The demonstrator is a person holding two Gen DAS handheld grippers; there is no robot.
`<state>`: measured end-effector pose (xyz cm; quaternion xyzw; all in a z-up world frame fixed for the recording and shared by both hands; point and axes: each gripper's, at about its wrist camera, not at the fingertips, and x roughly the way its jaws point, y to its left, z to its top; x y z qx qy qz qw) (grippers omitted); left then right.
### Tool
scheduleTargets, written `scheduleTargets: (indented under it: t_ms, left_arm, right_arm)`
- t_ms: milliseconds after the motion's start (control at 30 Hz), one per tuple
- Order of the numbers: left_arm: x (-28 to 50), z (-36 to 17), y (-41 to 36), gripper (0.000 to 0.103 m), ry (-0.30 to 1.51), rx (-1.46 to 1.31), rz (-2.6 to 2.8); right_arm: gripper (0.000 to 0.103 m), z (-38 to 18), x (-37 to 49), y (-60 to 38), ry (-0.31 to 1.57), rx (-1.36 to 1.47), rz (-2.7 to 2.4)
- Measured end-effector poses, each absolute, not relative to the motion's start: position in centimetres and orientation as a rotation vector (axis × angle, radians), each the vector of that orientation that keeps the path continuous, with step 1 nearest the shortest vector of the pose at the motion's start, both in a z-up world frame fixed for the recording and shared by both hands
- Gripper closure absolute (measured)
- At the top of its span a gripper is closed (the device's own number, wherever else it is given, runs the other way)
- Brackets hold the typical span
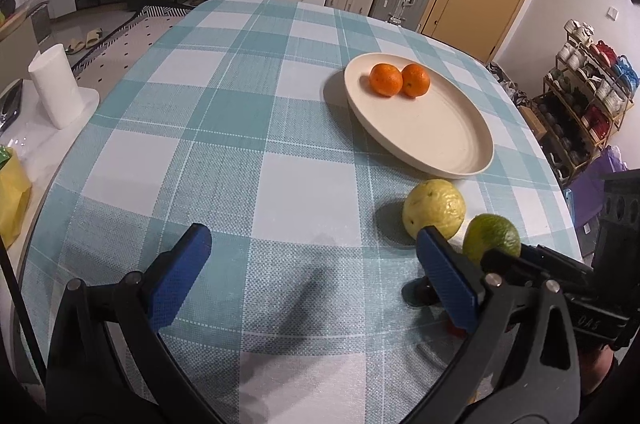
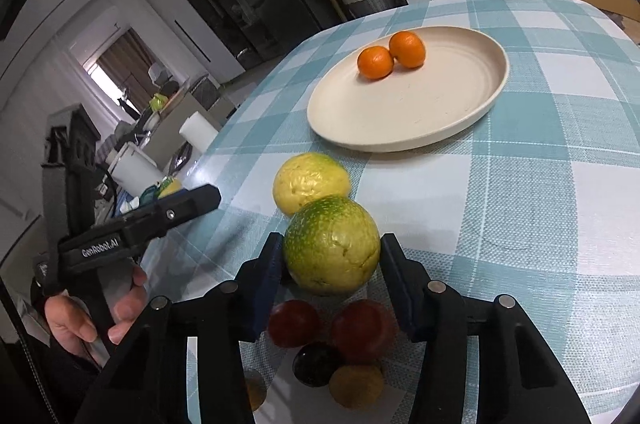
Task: Organize fruits
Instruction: 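Grasp the green-speckled lime with the right tool while the left tool grasps the yellow lemon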
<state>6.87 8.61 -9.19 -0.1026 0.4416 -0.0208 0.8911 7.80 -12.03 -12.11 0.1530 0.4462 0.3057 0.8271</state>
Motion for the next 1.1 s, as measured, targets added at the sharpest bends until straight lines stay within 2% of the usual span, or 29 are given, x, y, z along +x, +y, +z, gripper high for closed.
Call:
scheduleTargets:
  t_ms: [467, 1100]
  left_arm:
    - [8.3, -9.4, 6.6, 0.001, 0.951, -0.222, -0.111]
    - [12.2, -10.3, 3.1, 0.001, 1.002, -0.225, -0.245]
  right_arm:
    - [0.053, -10.6, 7.2, -16.3, 0.851, 0.441, 0.629]
    - [0.053, -10.9, 7.0, -18.7, 0.841, 0.493, 0.597]
